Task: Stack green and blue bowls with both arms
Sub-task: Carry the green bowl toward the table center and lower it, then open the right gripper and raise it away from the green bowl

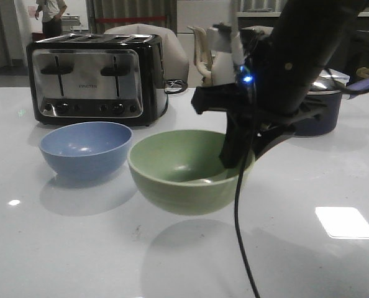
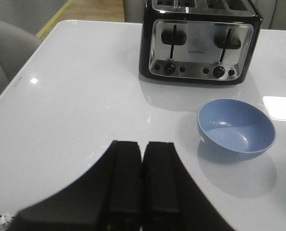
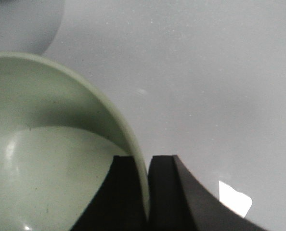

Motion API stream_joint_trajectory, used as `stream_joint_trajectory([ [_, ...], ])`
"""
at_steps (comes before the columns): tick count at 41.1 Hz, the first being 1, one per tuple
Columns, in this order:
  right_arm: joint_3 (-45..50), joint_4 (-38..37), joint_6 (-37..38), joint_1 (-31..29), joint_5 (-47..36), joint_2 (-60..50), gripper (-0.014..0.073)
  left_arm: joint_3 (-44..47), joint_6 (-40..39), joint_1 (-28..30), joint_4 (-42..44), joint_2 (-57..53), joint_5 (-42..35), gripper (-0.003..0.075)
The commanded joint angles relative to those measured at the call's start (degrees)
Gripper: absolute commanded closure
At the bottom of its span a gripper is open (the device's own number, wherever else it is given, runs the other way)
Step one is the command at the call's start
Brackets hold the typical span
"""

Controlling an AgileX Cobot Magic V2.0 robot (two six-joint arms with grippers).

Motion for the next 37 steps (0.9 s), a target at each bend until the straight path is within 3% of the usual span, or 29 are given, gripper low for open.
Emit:
stream_joint_trajectory([
  [1, -1.29, 1.50, -0.66, 0.86, -4.80, -0.34, 0.0525, -1.60, -0.37, -0.07, 0.00, 0.83, -4.95, 0.0618],
  [4, -1.29, 1.50, -0.66, 1.08, -5.84, 0.85, 0.0493, -1.60, -0.37, -0.07, 0.00, 0.83, -4.95, 0.0618],
  [15, -1.29, 1.01, -0.66, 1.18, -8.02, 2.74, 0.0197, -1.52, -0.37, -0.07, 0.00, 0.83, -4.95, 0.0618],
  [25, -1.58, -2.28, -0.66, 1.18, -7.51, -1.97, 0.0181, -1.32, -0.37, -0.07, 0.00, 0.83, -5.08, 0.0618],
  [37, 6.12, -12.05, -0.66, 1.18, -4.45, -21.87, 0.0181, -1.32, -0.16, -0.07, 0.41, 0.83, -4.98, 0.0616],
])
